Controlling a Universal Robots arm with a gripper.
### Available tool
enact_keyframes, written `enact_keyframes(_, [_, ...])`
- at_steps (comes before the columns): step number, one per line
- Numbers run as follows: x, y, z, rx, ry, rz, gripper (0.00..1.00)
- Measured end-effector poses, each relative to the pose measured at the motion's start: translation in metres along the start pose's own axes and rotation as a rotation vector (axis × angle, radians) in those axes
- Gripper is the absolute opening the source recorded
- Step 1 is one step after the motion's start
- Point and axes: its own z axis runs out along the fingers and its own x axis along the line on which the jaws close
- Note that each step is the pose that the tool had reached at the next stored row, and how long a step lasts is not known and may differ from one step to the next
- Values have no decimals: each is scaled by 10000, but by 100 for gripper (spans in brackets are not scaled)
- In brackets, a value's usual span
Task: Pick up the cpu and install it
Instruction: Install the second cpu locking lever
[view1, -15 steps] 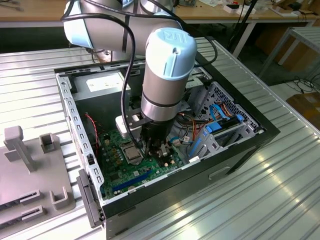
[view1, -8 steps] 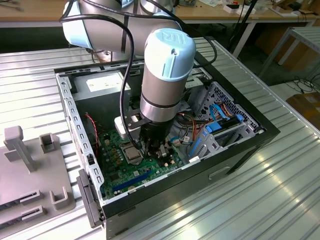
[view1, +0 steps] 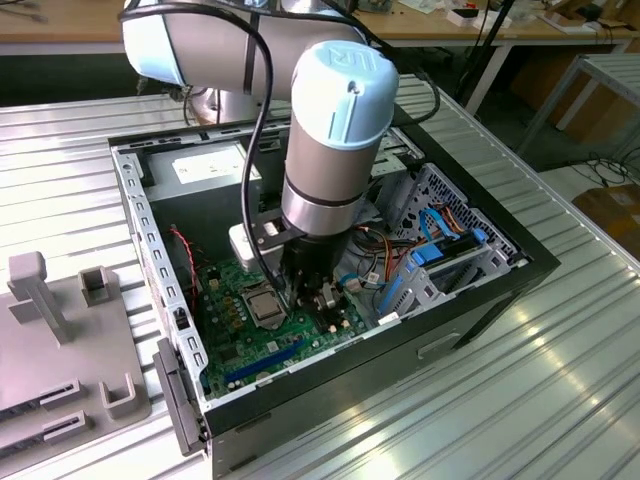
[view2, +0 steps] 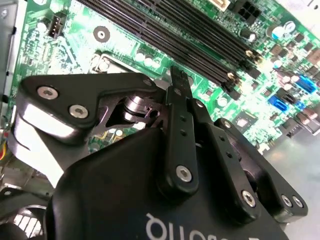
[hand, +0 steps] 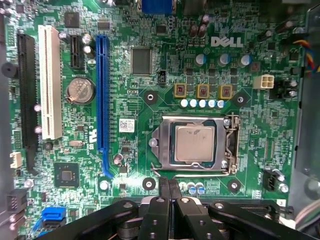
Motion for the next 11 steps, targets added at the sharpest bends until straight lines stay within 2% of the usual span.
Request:
enact_keyframes(4, [3,-4,-100,-1,1,-1,11])
enact_keyframes(7, [-8,4,-112,-2,-3,2,11])
enact_keyframes(11, [-49,109,-118,-3,-3,1,11])
